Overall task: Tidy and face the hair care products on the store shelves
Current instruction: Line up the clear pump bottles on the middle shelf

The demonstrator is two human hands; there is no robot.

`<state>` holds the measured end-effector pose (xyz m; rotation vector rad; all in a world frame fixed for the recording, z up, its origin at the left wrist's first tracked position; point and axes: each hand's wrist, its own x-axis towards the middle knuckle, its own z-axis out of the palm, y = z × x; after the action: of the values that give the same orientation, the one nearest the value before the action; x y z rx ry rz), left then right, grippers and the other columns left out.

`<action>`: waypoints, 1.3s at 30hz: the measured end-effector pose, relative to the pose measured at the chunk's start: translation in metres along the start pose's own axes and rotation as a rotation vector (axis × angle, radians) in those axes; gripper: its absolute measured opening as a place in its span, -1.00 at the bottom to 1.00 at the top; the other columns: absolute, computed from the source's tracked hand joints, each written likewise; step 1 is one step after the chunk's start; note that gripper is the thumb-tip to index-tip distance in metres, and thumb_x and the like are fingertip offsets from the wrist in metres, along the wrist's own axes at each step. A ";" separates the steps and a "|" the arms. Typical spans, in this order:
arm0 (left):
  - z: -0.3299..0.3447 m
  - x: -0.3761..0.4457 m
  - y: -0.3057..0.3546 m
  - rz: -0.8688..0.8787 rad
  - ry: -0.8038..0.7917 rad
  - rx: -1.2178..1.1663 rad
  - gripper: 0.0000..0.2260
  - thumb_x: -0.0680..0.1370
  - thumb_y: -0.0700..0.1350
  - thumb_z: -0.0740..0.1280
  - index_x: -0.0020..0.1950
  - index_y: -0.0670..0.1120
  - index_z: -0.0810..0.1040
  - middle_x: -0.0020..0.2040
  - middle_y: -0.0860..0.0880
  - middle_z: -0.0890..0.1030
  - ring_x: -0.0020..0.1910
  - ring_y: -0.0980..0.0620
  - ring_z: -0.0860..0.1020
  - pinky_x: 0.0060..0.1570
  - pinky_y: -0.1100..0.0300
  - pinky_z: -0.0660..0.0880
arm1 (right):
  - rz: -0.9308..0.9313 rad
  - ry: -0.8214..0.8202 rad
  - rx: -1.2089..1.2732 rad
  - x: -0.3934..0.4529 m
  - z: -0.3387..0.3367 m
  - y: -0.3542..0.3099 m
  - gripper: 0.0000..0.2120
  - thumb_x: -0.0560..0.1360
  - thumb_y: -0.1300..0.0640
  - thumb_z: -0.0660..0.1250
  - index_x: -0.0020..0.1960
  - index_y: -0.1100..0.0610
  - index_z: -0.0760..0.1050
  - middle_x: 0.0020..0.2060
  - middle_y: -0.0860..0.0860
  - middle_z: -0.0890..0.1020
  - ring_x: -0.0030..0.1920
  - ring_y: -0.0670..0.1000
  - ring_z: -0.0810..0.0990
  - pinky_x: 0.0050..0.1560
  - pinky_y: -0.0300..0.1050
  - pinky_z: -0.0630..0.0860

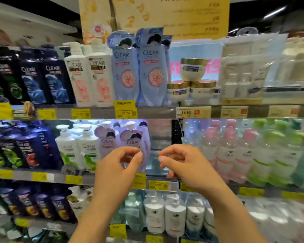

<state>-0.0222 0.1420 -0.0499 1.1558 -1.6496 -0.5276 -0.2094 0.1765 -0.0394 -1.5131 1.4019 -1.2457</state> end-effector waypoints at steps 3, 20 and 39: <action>0.020 -0.002 -0.003 0.023 -0.085 -0.060 -0.95 0.53 0.00 0.42 -0.10 0.17 0.63 -0.17 0.18 0.67 -0.15 0.29 0.58 -0.21 0.35 0.43 | 0.082 0.099 -0.034 -0.032 -0.013 0.003 -0.96 0.57 0.09 0.41 -0.01 0.01 0.65 -0.12 0.15 0.70 -0.33 -0.08 0.63 -0.19 -0.17 0.63; 0.142 0.012 0.004 -0.011 -0.255 0.026 -0.77 0.53 0.00 0.42 0.15 -0.04 0.65 -0.01 0.09 0.67 -0.11 0.28 0.56 -0.19 0.52 0.36 | 0.149 0.337 -0.131 -0.058 -0.124 0.043 -0.93 0.57 0.10 0.42 0.02 0.01 0.65 -0.13 0.11 0.74 -0.34 -0.05 0.64 -0.17 -0.07 0.64; 0.224 0.087 -0.011 -0.171 -0.302 0.018 -0.30 0.36 0.18 0.54 0.40 -0.03 0.39 0.11 0.12 0.45 0.07 0.11 0.45 -0.14 0.36 0.37 | 0.035 0.211 -0.455 0.054 -0.176 0.092 -0.62 0.57 0.02 0.39 0.37 -0.17 0.46 0.16 -0.08 0.61 -0.12 0.00 0.71 -0.03 0.01 0.66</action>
<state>-0.2215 0.0190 -0.1049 1.2863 -1.8210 -0.8303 -0.4069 0.1280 -0.0679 -1.6768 1.9426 -1.1394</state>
